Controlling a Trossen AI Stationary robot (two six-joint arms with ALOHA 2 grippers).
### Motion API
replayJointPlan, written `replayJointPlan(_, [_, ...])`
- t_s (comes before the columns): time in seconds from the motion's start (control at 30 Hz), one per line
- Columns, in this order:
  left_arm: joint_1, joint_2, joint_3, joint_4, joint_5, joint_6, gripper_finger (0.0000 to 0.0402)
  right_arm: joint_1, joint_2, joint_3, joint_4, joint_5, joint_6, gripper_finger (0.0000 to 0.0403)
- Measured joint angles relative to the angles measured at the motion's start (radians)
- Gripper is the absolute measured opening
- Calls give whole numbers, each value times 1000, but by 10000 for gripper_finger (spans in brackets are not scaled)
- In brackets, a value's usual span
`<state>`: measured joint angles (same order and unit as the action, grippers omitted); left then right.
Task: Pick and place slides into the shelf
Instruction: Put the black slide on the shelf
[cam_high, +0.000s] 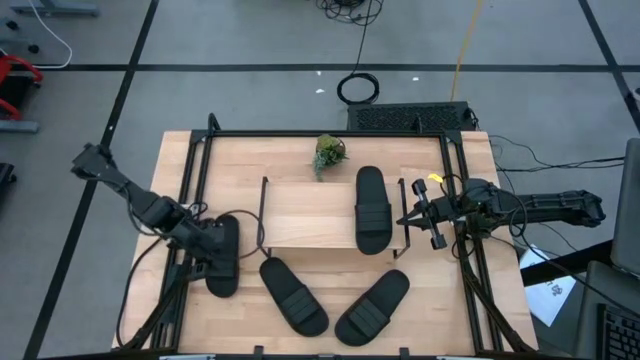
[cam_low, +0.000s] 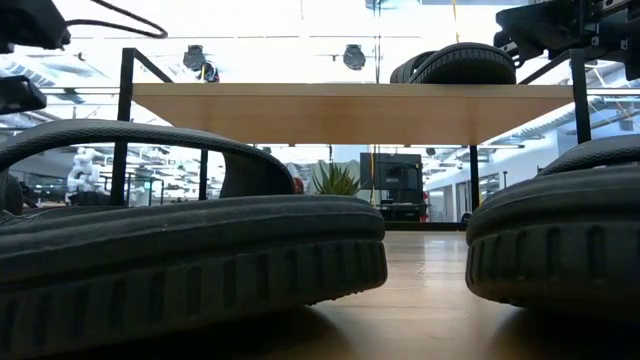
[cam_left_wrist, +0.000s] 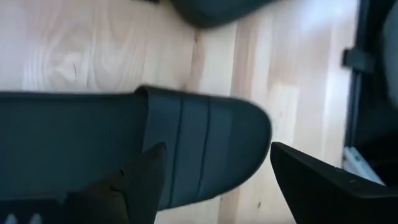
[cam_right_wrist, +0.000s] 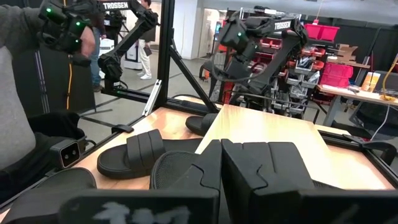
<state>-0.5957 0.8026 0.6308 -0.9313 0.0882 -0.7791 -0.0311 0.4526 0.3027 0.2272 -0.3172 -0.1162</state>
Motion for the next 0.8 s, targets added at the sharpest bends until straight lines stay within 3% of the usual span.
replayJointPlan(0.13, [-17,34,-41,13,-3,-45,295,0,0,0,0,0,0,0])
replayJointPlan(0.4, [-16,46,-186,205,47,-94,330,0,0,0,0,0,1,0])
replayJointPlan(0.63, [-17,39,-137,144,41,-60,320,0,0,0,0,0,1,0])
replayJointPlan(0.8, [-17,38,-56,15,-33,-32,325,0,0,0,0,0,0,0])
